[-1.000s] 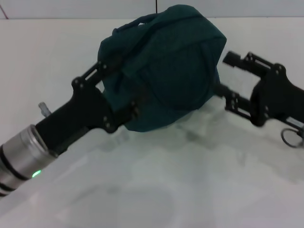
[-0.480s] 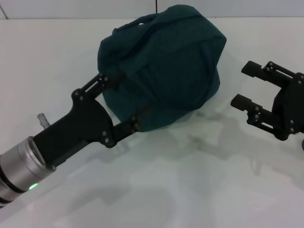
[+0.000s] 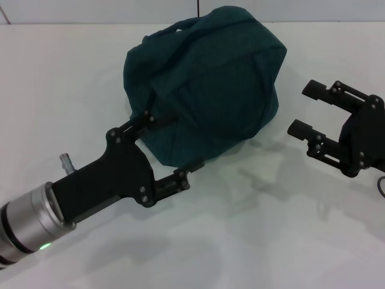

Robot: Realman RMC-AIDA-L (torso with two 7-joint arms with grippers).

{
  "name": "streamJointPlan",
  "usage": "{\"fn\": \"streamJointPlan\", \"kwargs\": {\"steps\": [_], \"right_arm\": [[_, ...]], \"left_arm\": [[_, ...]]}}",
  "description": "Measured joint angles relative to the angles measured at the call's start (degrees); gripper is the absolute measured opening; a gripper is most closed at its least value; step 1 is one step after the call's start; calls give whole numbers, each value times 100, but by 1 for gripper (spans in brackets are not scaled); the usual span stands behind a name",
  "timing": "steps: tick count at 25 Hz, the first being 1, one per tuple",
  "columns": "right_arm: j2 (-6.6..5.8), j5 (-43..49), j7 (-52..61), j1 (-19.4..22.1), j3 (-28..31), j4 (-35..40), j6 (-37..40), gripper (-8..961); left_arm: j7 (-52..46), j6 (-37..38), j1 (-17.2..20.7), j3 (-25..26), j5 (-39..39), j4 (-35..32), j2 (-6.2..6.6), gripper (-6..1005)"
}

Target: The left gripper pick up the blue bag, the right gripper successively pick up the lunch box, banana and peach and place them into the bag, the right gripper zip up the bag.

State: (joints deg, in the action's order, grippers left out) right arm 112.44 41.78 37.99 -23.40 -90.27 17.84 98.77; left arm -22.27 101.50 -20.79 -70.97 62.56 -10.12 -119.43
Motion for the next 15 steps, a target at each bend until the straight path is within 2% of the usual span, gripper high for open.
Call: {"fn": "streamJointPlan", "kwargs": {"steps": [15], "right_arm": [[6,6,-11,12,0,0,-39,632]], "left_arm": [[3,47,40,-4,16,-8,-11,757]]}}
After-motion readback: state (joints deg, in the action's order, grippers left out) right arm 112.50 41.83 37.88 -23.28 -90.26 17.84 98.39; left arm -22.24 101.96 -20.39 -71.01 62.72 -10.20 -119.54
